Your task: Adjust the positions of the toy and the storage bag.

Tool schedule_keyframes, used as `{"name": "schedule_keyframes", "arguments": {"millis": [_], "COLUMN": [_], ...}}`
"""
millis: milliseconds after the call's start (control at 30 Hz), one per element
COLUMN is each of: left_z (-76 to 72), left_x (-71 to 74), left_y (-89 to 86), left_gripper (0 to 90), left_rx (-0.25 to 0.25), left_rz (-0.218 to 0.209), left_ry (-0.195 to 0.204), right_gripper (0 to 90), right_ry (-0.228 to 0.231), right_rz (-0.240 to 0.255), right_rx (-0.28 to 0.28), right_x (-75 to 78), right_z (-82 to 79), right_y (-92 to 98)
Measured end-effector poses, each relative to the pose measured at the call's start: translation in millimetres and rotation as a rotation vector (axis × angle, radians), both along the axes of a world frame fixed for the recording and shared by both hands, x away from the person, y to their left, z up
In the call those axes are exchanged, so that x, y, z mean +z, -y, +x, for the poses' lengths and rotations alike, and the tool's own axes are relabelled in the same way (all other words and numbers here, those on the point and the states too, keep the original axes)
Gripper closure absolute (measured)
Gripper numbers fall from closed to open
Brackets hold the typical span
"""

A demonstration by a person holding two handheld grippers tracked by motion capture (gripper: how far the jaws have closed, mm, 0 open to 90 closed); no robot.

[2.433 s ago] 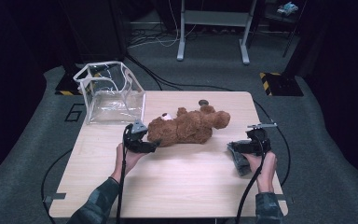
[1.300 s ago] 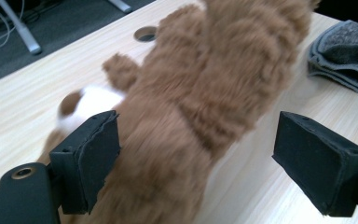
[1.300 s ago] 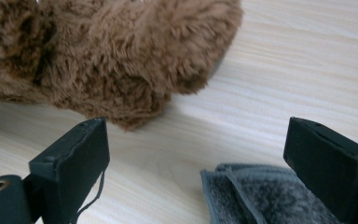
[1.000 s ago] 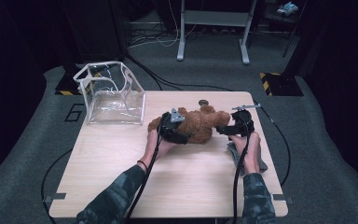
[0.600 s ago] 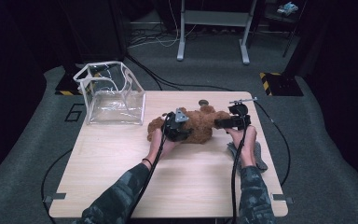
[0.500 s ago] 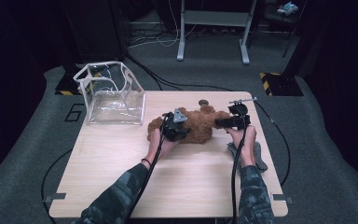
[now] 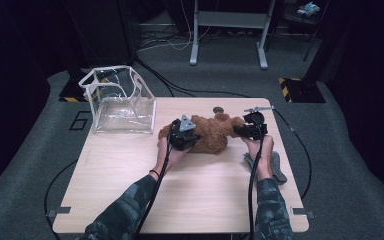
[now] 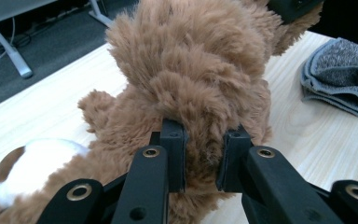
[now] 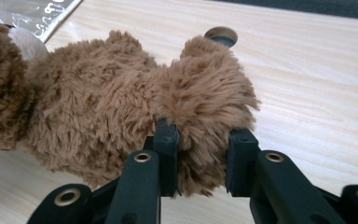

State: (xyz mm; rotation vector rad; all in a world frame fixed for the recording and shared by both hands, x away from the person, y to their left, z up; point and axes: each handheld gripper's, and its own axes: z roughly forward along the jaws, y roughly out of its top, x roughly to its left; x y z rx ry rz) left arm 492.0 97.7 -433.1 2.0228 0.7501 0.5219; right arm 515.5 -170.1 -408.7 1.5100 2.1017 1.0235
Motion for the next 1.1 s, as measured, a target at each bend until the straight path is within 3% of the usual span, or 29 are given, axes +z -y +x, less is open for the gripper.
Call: {"name": "schedule_keyframes", "arguments": {"millis": [367, 633, 1100], "left_z": [2.0, 7.3, 14.3], "left_x": [13.5, 22.8, 39.5], "left_y": [-6.7, -16.1, -27.0], "left_gripper": [76.8, 76.9, 77.0], "left_rx": [-0.001, 0.009, 0.023], "left_rz": [-0.008, -0.040, -0.056], "left_ry": [0.037, 0.017, 0.028], "right_gripper": [72.2, 72.5, 72.7], "right_ry": [0.075, 0.108, 0.151], "right_rz": [-0.013, -0.027, -0.041], "right_rx": [-0.001, 0.003, 0.011], "right_x": [16.1, 33.2, 56.9], "right_z": [-10.9, -19.8, -35.0], "right_y": [-2.2, -10.4, -21.1]}}
